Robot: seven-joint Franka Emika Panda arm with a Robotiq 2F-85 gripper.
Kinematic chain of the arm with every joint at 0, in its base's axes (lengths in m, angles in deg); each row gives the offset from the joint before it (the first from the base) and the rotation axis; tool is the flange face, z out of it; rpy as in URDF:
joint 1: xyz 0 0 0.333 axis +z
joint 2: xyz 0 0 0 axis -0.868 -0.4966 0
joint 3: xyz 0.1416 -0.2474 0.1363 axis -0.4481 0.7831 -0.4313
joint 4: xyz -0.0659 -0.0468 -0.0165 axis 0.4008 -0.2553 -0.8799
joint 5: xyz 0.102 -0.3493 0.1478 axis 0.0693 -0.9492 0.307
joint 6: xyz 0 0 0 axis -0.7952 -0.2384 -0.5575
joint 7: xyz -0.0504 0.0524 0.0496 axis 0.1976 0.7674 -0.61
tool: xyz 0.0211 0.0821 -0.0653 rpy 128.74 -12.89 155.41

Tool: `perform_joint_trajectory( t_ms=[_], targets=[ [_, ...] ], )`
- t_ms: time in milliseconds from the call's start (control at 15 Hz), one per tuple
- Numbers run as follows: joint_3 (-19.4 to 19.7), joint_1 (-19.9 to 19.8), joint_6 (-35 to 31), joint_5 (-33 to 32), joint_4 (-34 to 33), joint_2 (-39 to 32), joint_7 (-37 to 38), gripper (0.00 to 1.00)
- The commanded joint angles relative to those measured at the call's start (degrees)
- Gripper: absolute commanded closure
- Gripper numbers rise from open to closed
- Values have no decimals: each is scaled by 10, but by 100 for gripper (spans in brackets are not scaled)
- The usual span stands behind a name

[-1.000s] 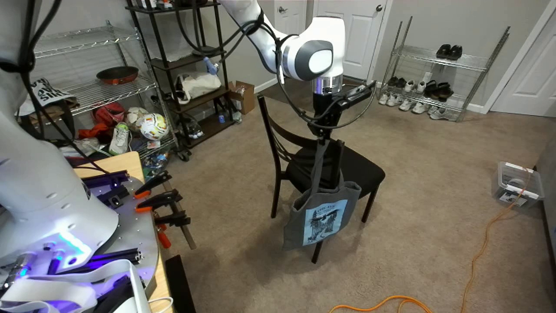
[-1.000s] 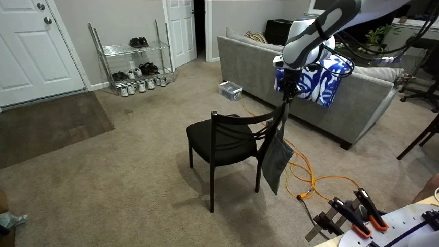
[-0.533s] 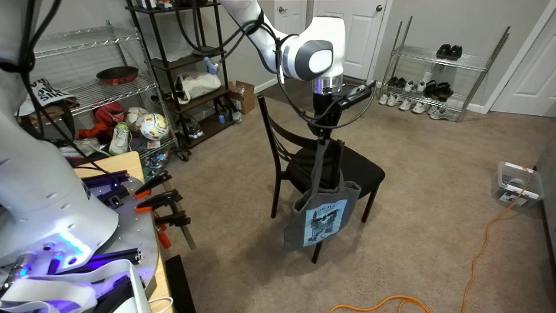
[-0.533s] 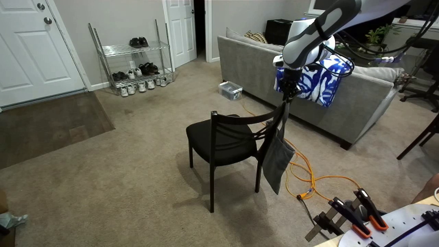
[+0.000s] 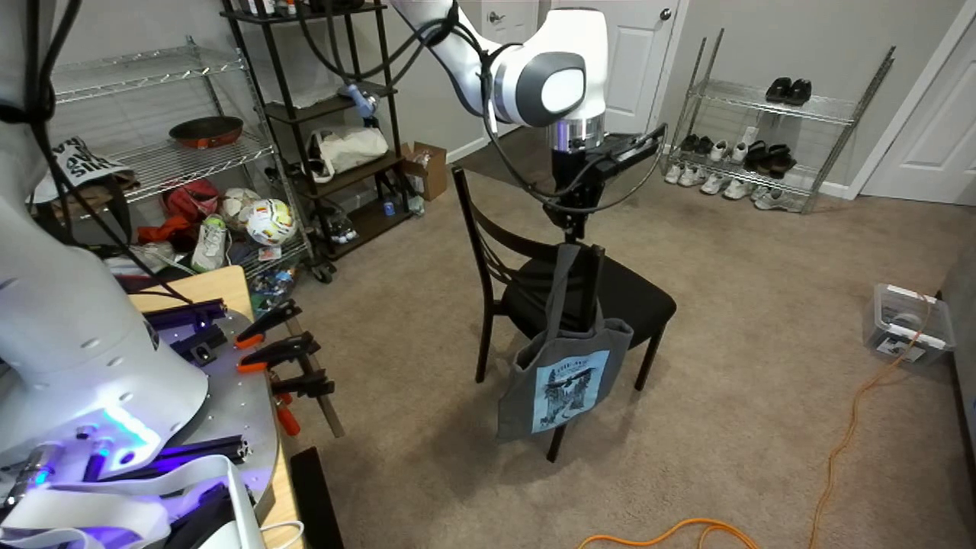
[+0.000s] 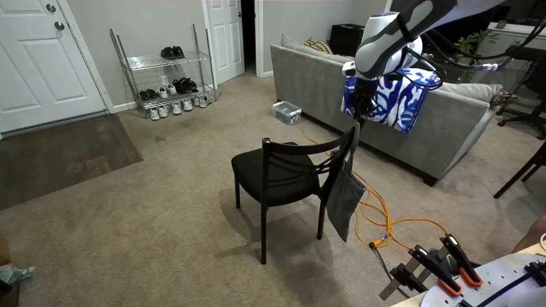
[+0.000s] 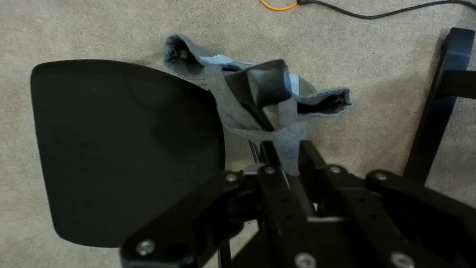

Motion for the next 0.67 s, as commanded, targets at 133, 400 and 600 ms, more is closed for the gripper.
perform_joint_trajectory(
  t_ms=[133, 400, 600],
  targets=[
    [-3, -11, -12, 9, 64, 97, 3, 94],
    [-1, -9, -1, 12, 64, 104, 1, 46],
    [-2, -10, 9, 13, 55, 85, -3, 27]
  ],
)
